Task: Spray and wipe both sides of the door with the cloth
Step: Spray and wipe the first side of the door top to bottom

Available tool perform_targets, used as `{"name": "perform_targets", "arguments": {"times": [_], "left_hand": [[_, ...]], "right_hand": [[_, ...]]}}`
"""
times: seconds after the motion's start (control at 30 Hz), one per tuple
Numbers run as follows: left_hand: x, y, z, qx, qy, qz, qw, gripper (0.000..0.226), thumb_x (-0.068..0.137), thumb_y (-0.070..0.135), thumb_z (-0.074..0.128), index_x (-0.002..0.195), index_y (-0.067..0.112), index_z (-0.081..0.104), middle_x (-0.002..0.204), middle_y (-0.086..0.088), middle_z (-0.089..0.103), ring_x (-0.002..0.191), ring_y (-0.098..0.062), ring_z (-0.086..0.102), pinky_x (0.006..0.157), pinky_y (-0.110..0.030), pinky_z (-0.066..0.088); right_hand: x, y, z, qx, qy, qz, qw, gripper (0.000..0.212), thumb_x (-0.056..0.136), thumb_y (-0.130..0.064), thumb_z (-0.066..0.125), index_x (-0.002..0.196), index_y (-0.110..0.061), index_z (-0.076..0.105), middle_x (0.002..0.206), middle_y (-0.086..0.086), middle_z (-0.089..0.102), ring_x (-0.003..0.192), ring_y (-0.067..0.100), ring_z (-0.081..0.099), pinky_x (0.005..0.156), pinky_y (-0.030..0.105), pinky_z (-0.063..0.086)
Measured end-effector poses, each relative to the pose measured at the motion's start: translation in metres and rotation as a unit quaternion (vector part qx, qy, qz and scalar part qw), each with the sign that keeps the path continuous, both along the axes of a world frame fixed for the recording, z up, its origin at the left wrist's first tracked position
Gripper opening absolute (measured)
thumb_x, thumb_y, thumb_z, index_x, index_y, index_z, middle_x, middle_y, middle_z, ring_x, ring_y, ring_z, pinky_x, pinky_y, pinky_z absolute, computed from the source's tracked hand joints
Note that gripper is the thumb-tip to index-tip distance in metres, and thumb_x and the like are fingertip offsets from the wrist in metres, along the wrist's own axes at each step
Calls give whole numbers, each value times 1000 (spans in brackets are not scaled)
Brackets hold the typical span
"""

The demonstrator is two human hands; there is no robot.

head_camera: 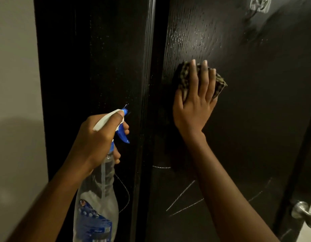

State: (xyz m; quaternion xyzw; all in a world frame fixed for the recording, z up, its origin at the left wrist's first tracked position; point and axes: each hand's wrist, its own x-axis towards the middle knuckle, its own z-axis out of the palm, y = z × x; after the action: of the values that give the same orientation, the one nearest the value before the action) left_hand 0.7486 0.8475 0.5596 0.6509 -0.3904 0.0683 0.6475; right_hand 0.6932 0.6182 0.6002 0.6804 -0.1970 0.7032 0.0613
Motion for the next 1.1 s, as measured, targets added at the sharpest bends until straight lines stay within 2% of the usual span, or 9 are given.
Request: {"name": "perform_targets", "arguments": {"times": [0.07, 0.13, 0.37, 0.47, 0.67, 0.77, 0.97, 1.03, 1.1], "left_hand": [[2, 2, -1, 1, 4, -4, 1000, 41, 103, 39, 44, 86, 11, 67, 86, -5, 73, 38, -30, 56, 41, -34, 50], [2, 2, -1, -1, 8, -8, 1000, 41, 103, 39, 44, 86, 10, 67, 86, -6, 73, 37, -29, 56, 41, -34, 50], [-7, -4, -17, 1, 1, -25, 1000, 40, 103, 39, 44, 86, 10, 66, 86, -7, 72, 36, -26, 55, 41, -33, 50], [-10, -7, -21, 6, 27, -47, 999, 41, 102, 38, 45, 85, 8, 67, 87, -8, 72, 36, -27, 54, 41, -32, 49], [-15, -13, -15, -1, 25, -47, 999, 41, 102, 39, 46, 84, 8, 67, 85, -7, 73, 37, -29, 54, 39, -32, 49], [-17, -18, -12, -2, 19, -43, 999, 41, 102, 38, 45, 85, 8, 66, 86, -8, 72, 37, -28, 54, 40, -33, 50], [-24, -27, -18, 12, 19, -42, 999, 41, 102, 39, 45, 83, 9, 67, 74, -5, 72, 36, -29, 56, 39, -31, 50], [-23, -29, -21, 9, 19, -46, 999, 42, 102, 39, 45, 83, 9, 67, 81, -7, 72, 36, -29, 56, 40, -32, 51], [-24, -32, -23, 6, 24, -50, 998, 42, 102, 39, 45, 84, 8, 67, 84, -8, 73, 36, -29, 55, 40, -33, 51]], "right_hand": [[9, 16, -3, 11, -2, -6, 1000, 70, 96, -42, 44, 160, -25, 24, 169, 5, 18, 156, 26, 9, 123, 53, 5], [10, 19, -32, -50, 75, -16, 996, 70, 97, -46, 43, 161, -25, 21, 169, 7, 15, 157, 27, 5, 123, 53, 3], [-9, 22, -252, -66, 211, -31, 975, 72, 100, -53, 35, 163, -33, 6, 171, -2, 0, 157, 23, 1, 118, 55, 15], [-8, 19, -231, -53, 196, -21, 979, 75, 97, -49, 41, 162, -35, 7, 171, -3, 2, 157, 21, 2, 118, 55, 16], [6, 21, -48, -57, 117, -1, 992, 71, 97, -50, 43, 160, -29, 19, 168, 4, 16, 156, 22, 3, 123, 49, 2], [8, 20, -12, -69, 106, -10, 992, 71, 97, -48, 48, 160, -26, 24, 168, 6, 18, 156, 25, 8, 122, 49, 3], [-18, -14, -143, -153, 201, -17, 967, 65, 102, -50, 36, 161, -32, 15, 169, -1, 8, 157, 23, 5, 118, 59, 23], [-37, -38, -193, -78, 161, -21, 984, 73, 97, -46, 41, 161, -37, 8, 170, -5, 3, 157, 22, 3, 118, 59, 21], [-46, -48, -213, 95, 36, -2, 995, 80, 93, -41, 43, 161, -40, 0, 170, -6, 0, 157, 20, 0, 119, 62, 18]]}}
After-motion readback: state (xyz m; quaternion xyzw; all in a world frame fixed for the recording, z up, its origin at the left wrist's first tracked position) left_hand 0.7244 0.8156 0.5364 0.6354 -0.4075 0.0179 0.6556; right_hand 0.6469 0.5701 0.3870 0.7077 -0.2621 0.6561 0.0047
